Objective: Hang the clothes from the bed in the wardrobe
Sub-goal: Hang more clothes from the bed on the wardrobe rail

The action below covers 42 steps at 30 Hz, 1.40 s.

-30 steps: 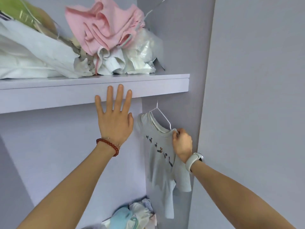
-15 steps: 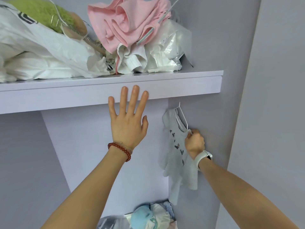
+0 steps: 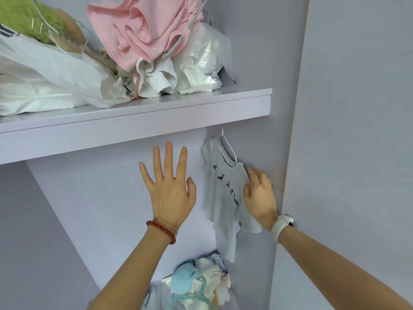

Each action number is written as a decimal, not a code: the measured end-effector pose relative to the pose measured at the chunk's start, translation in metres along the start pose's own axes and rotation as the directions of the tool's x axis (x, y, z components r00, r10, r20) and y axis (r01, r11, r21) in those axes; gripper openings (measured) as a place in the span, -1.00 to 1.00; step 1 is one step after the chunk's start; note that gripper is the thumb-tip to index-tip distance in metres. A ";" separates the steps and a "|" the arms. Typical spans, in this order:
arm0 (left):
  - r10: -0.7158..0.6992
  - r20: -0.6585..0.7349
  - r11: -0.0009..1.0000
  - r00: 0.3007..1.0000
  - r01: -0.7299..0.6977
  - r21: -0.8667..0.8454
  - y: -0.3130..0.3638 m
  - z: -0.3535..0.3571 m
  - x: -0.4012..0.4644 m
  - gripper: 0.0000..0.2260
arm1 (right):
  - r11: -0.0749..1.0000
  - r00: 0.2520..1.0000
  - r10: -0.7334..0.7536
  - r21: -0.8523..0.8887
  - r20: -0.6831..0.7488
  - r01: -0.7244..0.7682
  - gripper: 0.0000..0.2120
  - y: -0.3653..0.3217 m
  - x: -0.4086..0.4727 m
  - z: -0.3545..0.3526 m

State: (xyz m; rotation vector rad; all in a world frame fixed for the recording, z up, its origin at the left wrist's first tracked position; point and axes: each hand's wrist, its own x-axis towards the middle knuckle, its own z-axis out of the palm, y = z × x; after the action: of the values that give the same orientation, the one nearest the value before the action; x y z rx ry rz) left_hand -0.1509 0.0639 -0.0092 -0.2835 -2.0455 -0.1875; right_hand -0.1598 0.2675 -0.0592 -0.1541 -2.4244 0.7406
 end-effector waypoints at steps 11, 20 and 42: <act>0.315 0.506 0.886 0.803 -0.057 -0.460 0.082 -0.025 -0.186 -0.50 | 0.959 0.985 0.172 -0.232 0.007 -0.166 -0.60 0.059 -0.264 -0.066; 0.823 0.490 0.550 0.288 -0.188 -0.814 0.232 -0.101 -0.336 -0.56 | 0.524 0.631 0.737 -0.384 -0.244 -0.760 -0.59 0.100 -0.530 -0.175; 0.741 -0.343 -0.511 -0.577 -0.153 -0.846 0.517 -0.444 -0.683 -0.54 | -0.603 -0.743 0.456 0.444 -0.491 -0.663 -0.54 0.105 -1.063 -0.363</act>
State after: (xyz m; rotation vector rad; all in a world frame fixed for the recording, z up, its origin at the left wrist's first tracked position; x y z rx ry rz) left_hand 0.6789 0.3660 -0.3974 -3.2814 -1.1611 0.4280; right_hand 0.9108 0.2398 -0.4134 -2.7884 -0.5614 0.5242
